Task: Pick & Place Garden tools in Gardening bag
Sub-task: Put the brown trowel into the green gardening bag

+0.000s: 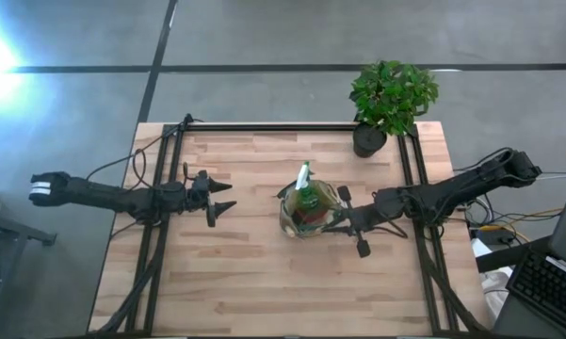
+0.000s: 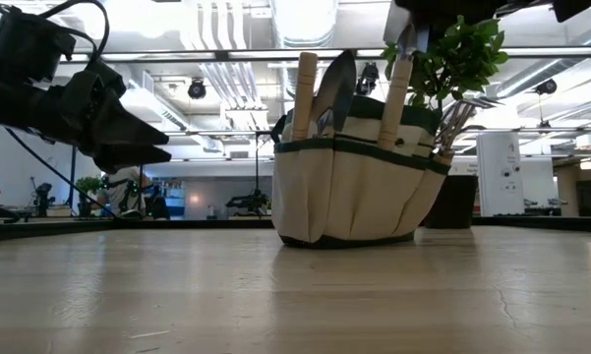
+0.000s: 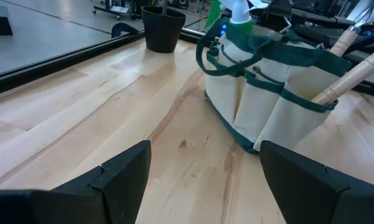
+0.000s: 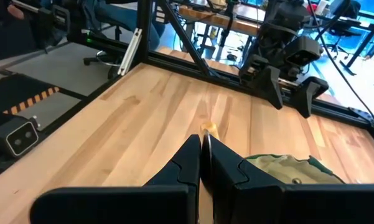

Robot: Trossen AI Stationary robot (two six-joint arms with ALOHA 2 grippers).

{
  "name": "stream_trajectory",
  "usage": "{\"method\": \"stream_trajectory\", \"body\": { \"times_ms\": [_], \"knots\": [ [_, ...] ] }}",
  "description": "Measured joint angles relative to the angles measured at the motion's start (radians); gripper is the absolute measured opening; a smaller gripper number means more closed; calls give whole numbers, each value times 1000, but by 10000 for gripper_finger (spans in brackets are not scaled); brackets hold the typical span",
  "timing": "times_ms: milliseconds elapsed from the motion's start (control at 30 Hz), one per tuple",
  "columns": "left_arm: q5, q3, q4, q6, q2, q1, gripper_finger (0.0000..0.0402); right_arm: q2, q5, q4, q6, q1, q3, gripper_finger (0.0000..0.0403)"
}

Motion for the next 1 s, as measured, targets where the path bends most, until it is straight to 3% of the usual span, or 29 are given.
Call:
{"method": "stream_trajectory", "body": {
  "times_ms": [467, 700, 1000],
  "knots": [
    [0, 0, 0, 0, 0, 0, 303, 0, -5, 12, -41, 0, -30, 8],
    [0, 0, 0, 0, 0, 0, 303, 4, -41, 111, -34, 0, -68, 8],
    [0, 0, -3, 0, 0, 0, 303, 175, -37, 226, -40, 0, -68, 8]
  ]
}}
